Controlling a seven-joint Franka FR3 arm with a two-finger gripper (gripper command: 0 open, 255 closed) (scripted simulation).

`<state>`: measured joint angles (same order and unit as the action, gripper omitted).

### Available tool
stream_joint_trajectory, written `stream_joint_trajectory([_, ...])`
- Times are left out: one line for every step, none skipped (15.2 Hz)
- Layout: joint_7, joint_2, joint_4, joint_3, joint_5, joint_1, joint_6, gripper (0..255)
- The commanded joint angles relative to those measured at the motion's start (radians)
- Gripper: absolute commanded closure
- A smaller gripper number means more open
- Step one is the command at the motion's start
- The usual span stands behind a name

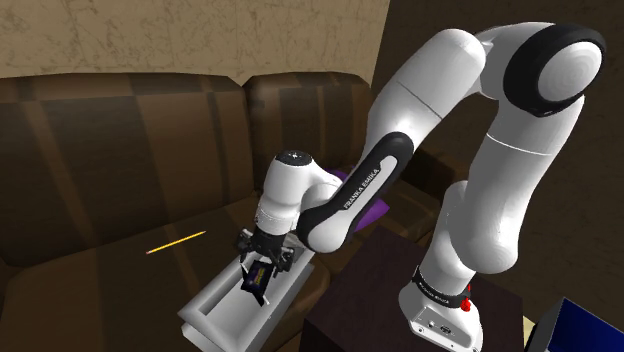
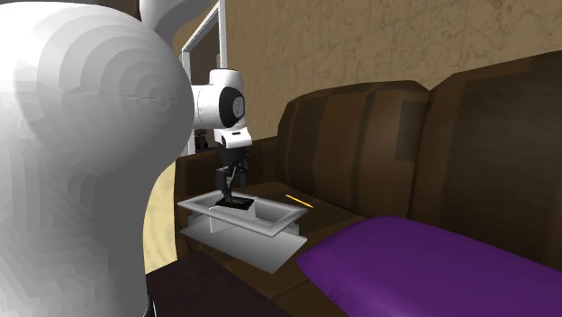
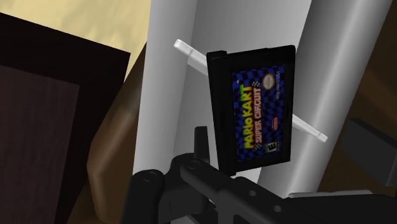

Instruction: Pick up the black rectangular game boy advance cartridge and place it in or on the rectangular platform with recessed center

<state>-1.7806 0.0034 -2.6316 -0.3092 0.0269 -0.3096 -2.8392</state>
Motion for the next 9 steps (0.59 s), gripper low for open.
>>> stream_joint_trajectory([0.040,-0.075,-0.015,-0.006,0.058,-0.003,0.058,0])
stream_joint_trajectory([0.054,-0.109,-0.017,-0.003,0.077,-0.007,0.089,0])
stream_joint_trajectory([0.053,-0.109,-0.017,-0.001,0.076,-0.010,0.089,0])
stream_joint_trajectory([0.053,-0.109,-0.017,0.000,0.076,-0.010,0.089,0])
stream_joint_trajectory([0.053,-0.109,-0.017,0.000,0.076,-0.010,0.089,0])
stream_joint_trajectory([0.053,-0.109,-0.017,0.000,0.076,-0.010,0.089,0])
stream_joint_trajectory([0.053,-0.109,-0.017,0.000,0.076,-0.010,0.089,0])
stream_joint_trajectory([0.053,-0.109,-0.017,0.000,0.076,-0.010,0.089,0])
stream_joint_trajectory([0.053,-0.109,-0.017,0.000,0.076,-0.010,0.089,0])
